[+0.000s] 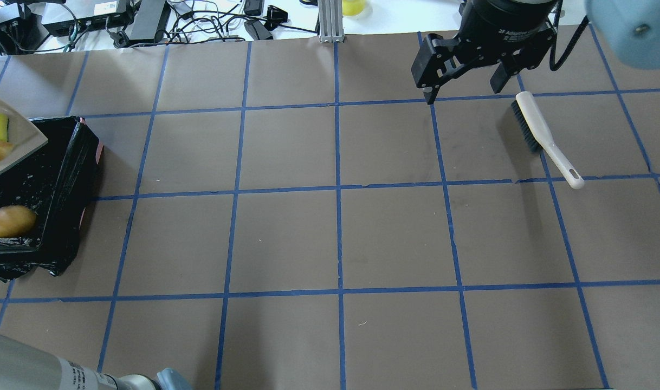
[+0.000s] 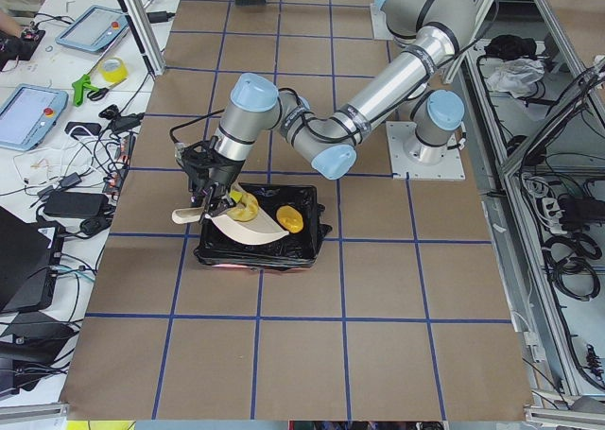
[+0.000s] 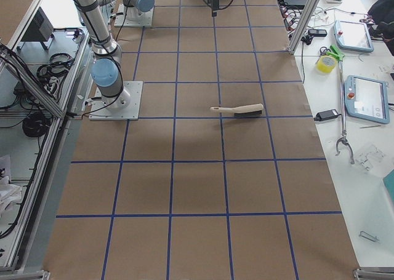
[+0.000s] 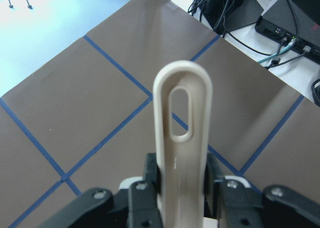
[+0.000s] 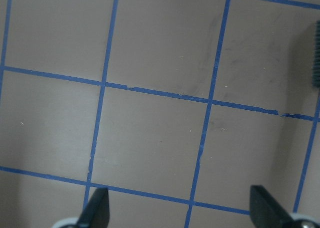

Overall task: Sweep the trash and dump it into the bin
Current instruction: 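Hold the dustpan tipped over the bin with the left gripper to empty it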

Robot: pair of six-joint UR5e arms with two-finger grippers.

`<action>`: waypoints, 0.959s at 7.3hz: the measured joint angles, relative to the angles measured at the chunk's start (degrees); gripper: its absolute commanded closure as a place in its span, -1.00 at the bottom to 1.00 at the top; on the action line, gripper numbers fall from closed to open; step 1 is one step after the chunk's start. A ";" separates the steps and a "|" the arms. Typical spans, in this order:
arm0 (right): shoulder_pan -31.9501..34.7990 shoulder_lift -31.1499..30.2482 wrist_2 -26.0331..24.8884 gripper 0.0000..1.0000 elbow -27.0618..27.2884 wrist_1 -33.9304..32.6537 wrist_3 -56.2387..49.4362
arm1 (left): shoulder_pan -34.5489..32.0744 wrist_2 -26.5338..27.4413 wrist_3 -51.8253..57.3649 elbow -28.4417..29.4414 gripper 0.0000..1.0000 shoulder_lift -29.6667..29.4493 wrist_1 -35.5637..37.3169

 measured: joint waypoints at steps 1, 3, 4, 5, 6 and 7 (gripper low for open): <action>0.13 -0.04 0.95 -1.00 0.17 -0.20 0.06 | 0.10 -0.01 1.24 -0.27 1.00 0.17 0.73; 0.23 0.04 2.87 -1.00 0.30 -0.34 0.14 | 0.16 0.01 3.67 -0.36 1.00 0.50 2.24; 0.25 0.03 3.52 -1.00 0.40 -0.35 0.15 | 0.16 -0.01 5.14 -0.51 1.00 0.52 4.39; 0.26 -0.12 3.55 -1.00 0.50 -0.35 0.09 | 0.13 -0.01 6.06 -0.79 1.00 0.65 6.18; 0.24 -0.35 3.44 -1.00 0.59 -0.35 0.08 | 0.01 -0.03 7.23 -1.04 1.00 0.85 7.69; 0.25 -0.45 3.61 -1.00 0.68 -0.36 0.10 | -0.16 -0.07 8.94 -1.20 1.00 0.88 10.14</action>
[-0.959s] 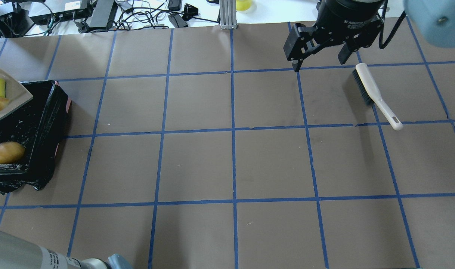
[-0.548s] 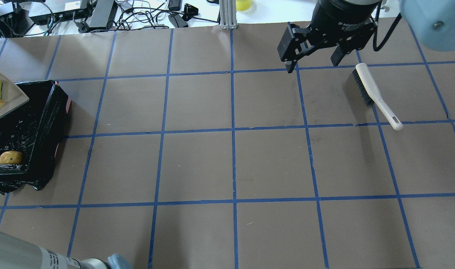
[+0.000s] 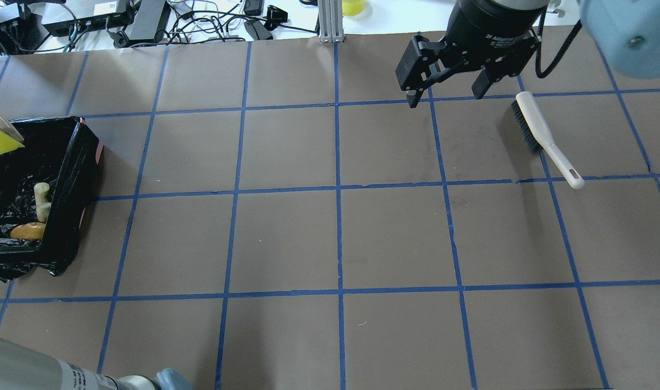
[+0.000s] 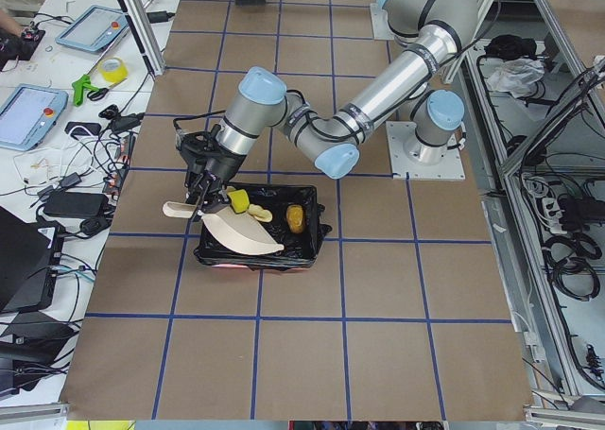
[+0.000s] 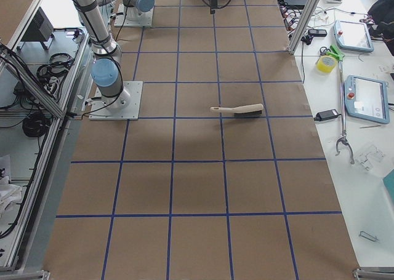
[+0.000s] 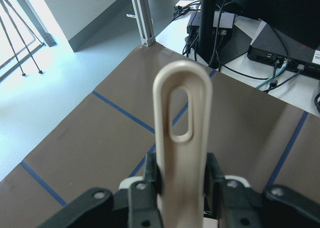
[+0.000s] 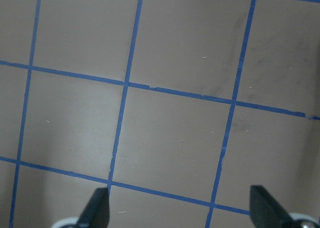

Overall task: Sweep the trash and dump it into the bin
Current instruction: 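Hold the dustpan tipped over the bin with the left gripper to empty it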

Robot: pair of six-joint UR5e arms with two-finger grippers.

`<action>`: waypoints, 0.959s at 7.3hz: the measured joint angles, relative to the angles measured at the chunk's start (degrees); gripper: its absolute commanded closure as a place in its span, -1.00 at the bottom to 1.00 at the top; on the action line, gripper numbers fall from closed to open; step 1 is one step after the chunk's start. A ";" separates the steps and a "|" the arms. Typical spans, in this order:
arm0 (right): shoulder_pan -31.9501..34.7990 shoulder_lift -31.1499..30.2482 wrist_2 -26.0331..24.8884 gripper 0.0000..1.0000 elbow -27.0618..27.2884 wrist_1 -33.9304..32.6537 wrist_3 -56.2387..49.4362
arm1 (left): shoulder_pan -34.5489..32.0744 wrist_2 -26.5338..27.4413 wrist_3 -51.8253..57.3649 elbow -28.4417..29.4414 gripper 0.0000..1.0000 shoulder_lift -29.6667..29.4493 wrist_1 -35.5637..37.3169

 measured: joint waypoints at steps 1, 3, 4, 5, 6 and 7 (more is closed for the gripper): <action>0.00 -0.01 0.10 -1.00 0.06 0.00 0.00 | -0.18 -0.04 1.10 -0.27 1.00 -0.01 2.53; -0.04 0.04 0.02 -1.00 0.09 0.00 -0.01 | -0.61 -0.03 2.97 -0.93 1.00 0.07 5.03; -0.02 0.06 0.03 -1.00 0.06 0.00 -0.02 | -0.75 -0.05 3.46 -1.08 1.00 0.12 5.67; -0.01 0.05 -0.07 -1.00 0.04 0.00 -0.03 | -0.84 -0.07 3.73 -1.12 1.00 0.20 5.95; -0.02 -0.01 -0.27 -1.00 0.03 0.00 -0.07 | -0.86 -0.05 4.95 -1.14 1.00 0.29 6.22; -0.05 -0.08 -0.46 -1.00 0.03 -0.02 -0.01 | -0.97 -0.04 6.72 -1.15 1.00 0.43 6.89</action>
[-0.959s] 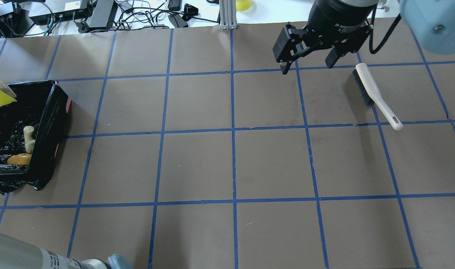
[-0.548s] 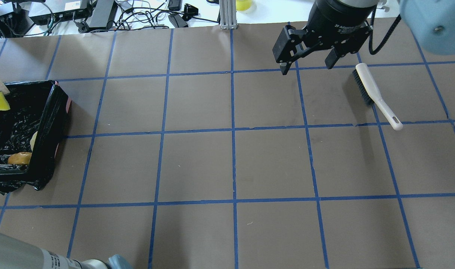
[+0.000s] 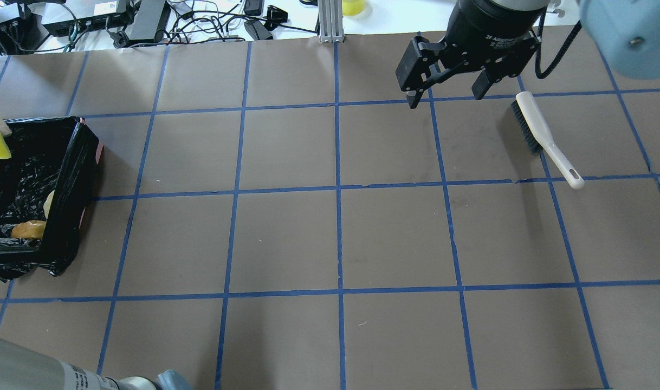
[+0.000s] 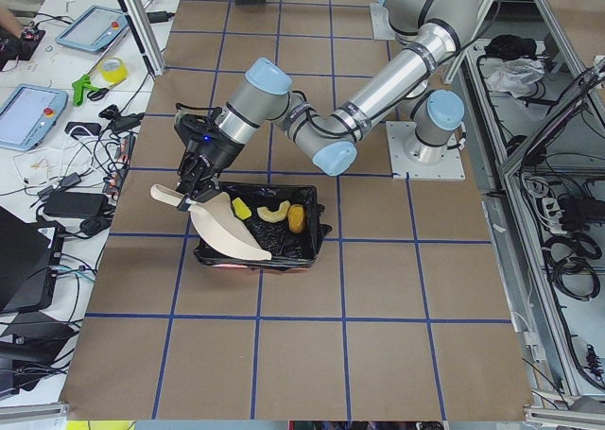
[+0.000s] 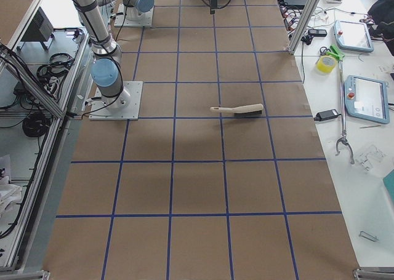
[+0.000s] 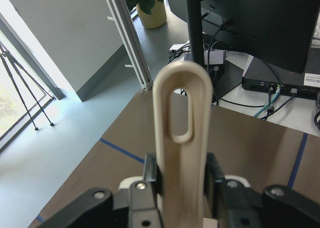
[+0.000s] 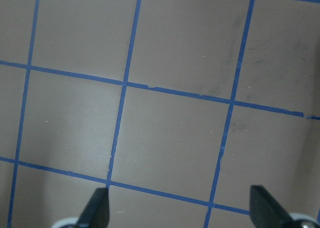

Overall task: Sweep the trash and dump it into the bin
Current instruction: 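Hold the dustpan tipped over the bin with the left gripper to empty it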

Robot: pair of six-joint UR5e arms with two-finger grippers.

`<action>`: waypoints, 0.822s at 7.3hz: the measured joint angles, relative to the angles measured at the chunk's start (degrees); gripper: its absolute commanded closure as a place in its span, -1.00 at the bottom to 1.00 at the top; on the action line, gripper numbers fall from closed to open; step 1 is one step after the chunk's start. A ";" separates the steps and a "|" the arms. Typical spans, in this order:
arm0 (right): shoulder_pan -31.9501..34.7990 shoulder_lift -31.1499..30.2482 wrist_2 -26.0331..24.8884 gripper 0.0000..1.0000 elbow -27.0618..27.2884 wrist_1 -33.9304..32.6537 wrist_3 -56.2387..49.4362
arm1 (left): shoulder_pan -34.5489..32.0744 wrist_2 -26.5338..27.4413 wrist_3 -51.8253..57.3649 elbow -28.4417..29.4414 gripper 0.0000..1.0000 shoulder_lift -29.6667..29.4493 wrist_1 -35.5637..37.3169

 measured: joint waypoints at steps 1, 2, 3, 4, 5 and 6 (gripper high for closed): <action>-0.01 -0.06 -0.10 -1.00 0.00 -0.12 0.43 | -0.37 -0.02 1.11 0.00 1.00 0.21 0.83; -0.01 -0.11 -0.38 -1.00 0.01 -0.44 1.68 | -1.34 0.44 1.67 0.01 1.00 0.43 1.23; -0.13 -0.09 -1.78 -1.00 0.07 -0.43 3.13 | -2.59 1.85 2.17 0.04 1.00 0.56 1.41; -0.36 -0.08 -4.09 -1.00 0.12 0.81 3.73 | -3.55 3.31 3.08 0.03 1.00 0.70 1.52; -0.60 -0.29 -5.61 -1.00 0.15 2.67 3.94 | -4.25 4.03 4.39 -0.03 1.00 1.01 1.93; -0.75 -0.59 -6.27 -1.00 0.19 3.84 4.03 | -4.69 4.33 5.91 -0.27 1.00 1.05 3.89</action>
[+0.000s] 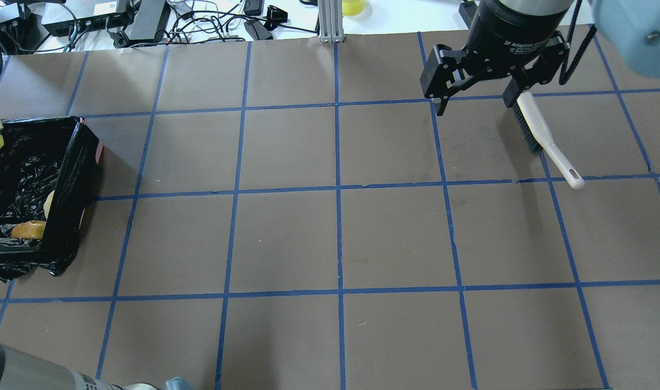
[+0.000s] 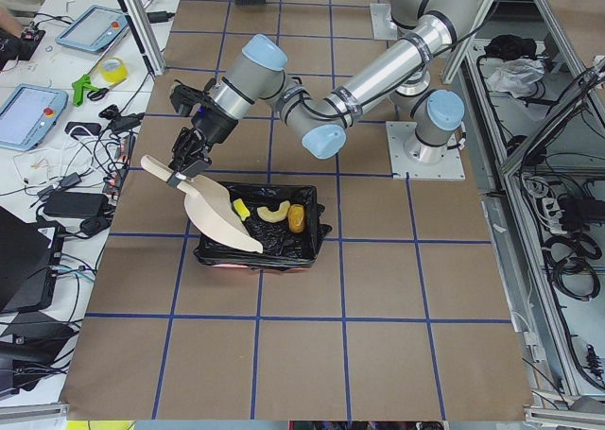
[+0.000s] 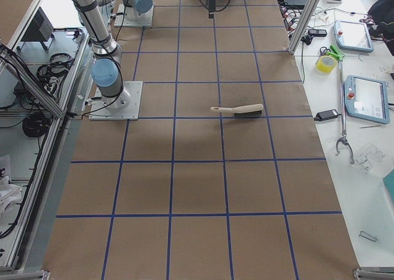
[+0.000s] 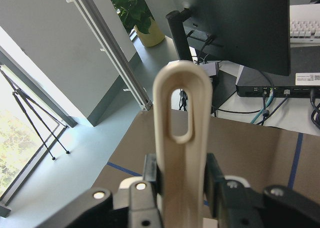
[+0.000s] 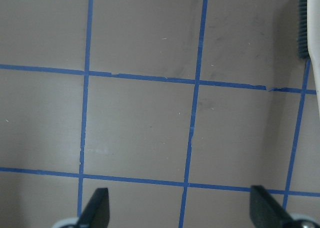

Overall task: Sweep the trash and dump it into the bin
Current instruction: 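Hold the dustpan tipped over the bin with the left gripper to empty it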

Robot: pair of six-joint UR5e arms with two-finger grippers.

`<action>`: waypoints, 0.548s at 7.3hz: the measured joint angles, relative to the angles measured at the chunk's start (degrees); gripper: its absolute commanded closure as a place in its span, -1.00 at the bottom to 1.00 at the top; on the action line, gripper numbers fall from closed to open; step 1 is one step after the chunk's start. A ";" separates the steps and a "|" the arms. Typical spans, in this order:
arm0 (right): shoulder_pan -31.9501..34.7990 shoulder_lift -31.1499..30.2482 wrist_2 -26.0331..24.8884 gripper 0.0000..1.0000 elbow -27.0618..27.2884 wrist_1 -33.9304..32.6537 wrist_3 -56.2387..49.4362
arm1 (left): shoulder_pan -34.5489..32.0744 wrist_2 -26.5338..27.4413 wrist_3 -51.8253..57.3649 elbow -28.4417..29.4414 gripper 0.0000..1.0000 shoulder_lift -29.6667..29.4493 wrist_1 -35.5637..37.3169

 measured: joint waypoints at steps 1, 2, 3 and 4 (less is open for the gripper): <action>-0.06 -0.11 -0.13 -1.00 0.03 0.54 0.06 | -0.21 0.08 1.04 -0.69 1.00 -0.05 2.75; -0.06 -0.13 -0.01 -1.00 0.05 0.72 0.06 | -0.31 0.15 1.08 -1.53 1.00 0.11 4.29; -0.06 -0.19 0.10 -1.00 0.06 0.77 0.01 | -0.37 0.23 0.46 -1.88 1.00 0.38 4.70; -0.06 -0.23 0.14 -1.00 0.18 0.69 -0.04 | -0.52 0.27 -0.29 -1.77 1.00 0.71 3.67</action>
